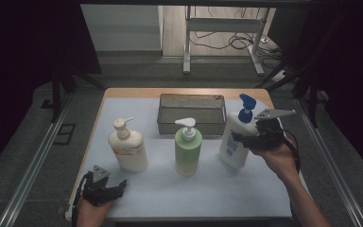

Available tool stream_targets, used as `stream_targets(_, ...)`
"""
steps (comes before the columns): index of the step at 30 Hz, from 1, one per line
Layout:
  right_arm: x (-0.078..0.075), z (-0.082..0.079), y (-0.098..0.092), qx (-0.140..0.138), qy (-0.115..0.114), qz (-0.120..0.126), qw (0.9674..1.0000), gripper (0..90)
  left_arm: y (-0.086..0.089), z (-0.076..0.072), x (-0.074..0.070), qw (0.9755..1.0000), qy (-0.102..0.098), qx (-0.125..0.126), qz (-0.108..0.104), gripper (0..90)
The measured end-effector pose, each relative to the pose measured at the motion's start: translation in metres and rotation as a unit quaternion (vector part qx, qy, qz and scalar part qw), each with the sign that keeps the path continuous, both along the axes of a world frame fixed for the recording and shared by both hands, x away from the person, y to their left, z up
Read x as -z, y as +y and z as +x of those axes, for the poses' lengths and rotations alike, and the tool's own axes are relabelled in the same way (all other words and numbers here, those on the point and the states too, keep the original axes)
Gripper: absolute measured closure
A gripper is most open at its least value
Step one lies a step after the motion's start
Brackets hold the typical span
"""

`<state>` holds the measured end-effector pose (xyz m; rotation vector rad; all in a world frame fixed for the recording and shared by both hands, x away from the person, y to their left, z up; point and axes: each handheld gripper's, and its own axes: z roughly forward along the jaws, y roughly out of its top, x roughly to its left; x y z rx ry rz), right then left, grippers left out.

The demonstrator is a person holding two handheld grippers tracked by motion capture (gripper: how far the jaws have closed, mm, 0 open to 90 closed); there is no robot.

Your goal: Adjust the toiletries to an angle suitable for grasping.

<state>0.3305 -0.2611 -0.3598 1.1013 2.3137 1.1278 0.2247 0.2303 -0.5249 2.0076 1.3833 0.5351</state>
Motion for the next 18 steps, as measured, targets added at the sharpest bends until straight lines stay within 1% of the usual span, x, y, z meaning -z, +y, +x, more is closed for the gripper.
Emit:
stream_targets(6, -0.012, 0.008, 0.006, -0.013, -0.004, 0.005, 0.9999, 40.2, 0.000, 0.000, 0.000, 1.0000, 0.000, 0.001, 0.000, 17.6)
stream_targets(10, -0.018, 0.010, 0.009, -0.013, -0.006, 0.007, 0.9999, 40.2, 0.000, 0.000, 0.000, 1.0000, 0.000, 0.002, 0.001, 17.5)
stream_targets(13, -0.023, 0.013, 0.012, -0.017, -0.011, 0.004, 0.9998, 40.3, 0.000, 0.000, 0.000, 1.0000, 0.000, 0.002, 0.001, 17.5)
stream_targets(14, -0.027, 0.015, 0.015, -0.018, -0.015, 0.002, 0.9997, 40.3, 0.000, 0.000, 0.000, 1.0000, 0.000, 0.002, 0.001, 17.5)
stream_targets(15, -0.027, 0.015, 0.015, -0.018, -0.015, 0.002, 0.9997, 40.3, 0.000, 0.000, 0.000, 1.0000, 0.000, 0.002, 0.001, 17.5)
stream_targets(16, -0.031, 0.017, 0.019, -0.019, -0.020, 0.000, 0.9996, 40.3, 0.000, 0.000, 0.000, 1.0000, 0.000, 0.002, 0.001, 17.5)
stream_targets(17, -0.031, 0.017, 0.019, -0.019, -0.020, 0.000, 0.9996, 40.3, 0.000, 0.000, 0.000, 1.0000, 0.000, 0.002, 0.001, 17.5)
stream_targets(18, -0.034, 0.019, 0.022, -0.020, -0.021, 0.000, 0.9996, 40.3, 0.000, 0.000, 0.000, 1.0000, 0.000, 0.002, 0.001, 17.5)
